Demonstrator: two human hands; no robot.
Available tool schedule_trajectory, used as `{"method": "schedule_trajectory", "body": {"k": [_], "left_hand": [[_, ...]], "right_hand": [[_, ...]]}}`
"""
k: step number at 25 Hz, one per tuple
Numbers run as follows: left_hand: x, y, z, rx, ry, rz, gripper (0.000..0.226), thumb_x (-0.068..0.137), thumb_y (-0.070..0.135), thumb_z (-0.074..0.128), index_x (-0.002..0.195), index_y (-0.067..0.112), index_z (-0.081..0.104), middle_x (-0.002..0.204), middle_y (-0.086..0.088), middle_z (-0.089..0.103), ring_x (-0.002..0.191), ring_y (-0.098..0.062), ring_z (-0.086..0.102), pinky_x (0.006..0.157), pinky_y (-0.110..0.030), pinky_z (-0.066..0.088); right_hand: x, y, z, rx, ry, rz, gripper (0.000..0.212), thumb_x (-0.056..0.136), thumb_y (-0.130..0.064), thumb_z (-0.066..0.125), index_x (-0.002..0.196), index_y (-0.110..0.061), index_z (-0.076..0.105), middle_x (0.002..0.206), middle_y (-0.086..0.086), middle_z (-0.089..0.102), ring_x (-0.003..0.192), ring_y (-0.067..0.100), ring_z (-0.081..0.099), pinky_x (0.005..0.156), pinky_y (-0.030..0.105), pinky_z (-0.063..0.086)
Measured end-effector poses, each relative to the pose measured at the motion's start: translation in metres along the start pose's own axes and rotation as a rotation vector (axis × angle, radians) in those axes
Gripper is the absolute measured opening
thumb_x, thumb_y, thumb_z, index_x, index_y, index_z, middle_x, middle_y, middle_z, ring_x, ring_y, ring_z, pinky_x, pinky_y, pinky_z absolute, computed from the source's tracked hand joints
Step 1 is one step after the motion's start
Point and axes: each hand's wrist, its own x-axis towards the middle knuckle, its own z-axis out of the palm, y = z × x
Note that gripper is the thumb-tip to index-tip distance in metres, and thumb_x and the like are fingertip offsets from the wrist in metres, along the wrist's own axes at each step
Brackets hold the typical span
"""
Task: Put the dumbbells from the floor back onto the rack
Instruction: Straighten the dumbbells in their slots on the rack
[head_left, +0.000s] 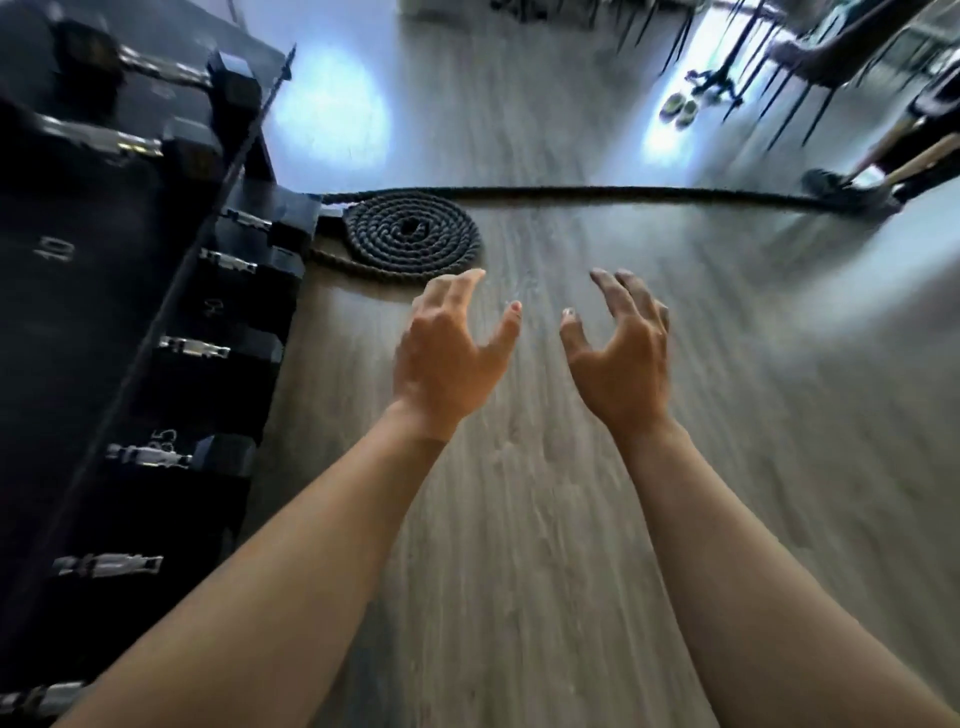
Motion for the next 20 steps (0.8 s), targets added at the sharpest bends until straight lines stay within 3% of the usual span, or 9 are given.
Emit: {"method": "schedule_trajectory", "body": {"k": [6,10,14,17,20], "left_hand": [[0.141,0.217,-0.121,0.035,0.019,0.187,0.059,0.088,0.056,0.053,0.133,0.018,0.055,0.128,-0.005,0.059,0.118,-0.024,0.053,0.093,-0.030,0.041],[0.205,0.290,-0.211,0.123,0.112,0.324,0.063,0.088,0.058,0.051,0.138,0.019,0.049,0.135,-0.005,0.055,0.124,-0.023,0.049,0.098,-0.029,0.035],[0.234,0.294,-0.288,0.277,0.224,0.358,0.066,0.089,0.059,0.051,0.141,0.019,0.046,0.141,-0.006,0.052,0.127,-0.025,0.046,0.104,-0.033,0.034],[0.242,0.266,-0.329,0.358,0.283,0.296,0.069,0.087,0.061,0.051,0.141,0.017,0.046,0.139,-0.008,0.053,0.125,-0.028,0.047,0.104,-0.044,0.040],[0.257,0.216,-0.358,0.439,0.347,0.218,0.071,0.086,0.063,0.050,0.143,0.019,0.043,0.142,-0.008,0.050,0.127,-0.028,0.046,0.105,-0.043,0.035]], "right_hand": [[0.148,-0.145,-0.201,-0.008,0.164,-0.189,0.055,0.086,-0.039,0.056,0.135,-0.014,0.054,0.145,0.014,0.047,0.128,0.033,0.040,0.108,0.035,0.028],[0.210,-0.222,-0.283,0.002,0.267,-0.366,0.058,0.085,-0.044,0.054,0.136,-0.016,0.052,0.143,0.011,0.047,0.126,0.033,0.040,0.106,0.045,0.035],[0.235,-0.278,-0.278,0.046,0.264,-0.553,0.061,0.086,-0.046,0.053,0.139,-0.017,0.047,0.144,0.011,0.045,0.127,0.034,0.038,0.105,0.050,0.036],[0.242,-0.318,-0.233,0.129,0.205,-0.627,0.058,0.086,-0.043,0.057,0.138,-0.018,0.047,0.144,0.012,0.045,0.127,0.036,0.038,0.105,0.051,0.036],[0.256,-0.351,-0.176,0.183,0.147,-0.662,0.058,0.089,-0.042,0.061,0.139,-0.018,0.046,0.145,0.012,0.044,0.128,0.036,0.037,0.105,0.049,0.033]]}}
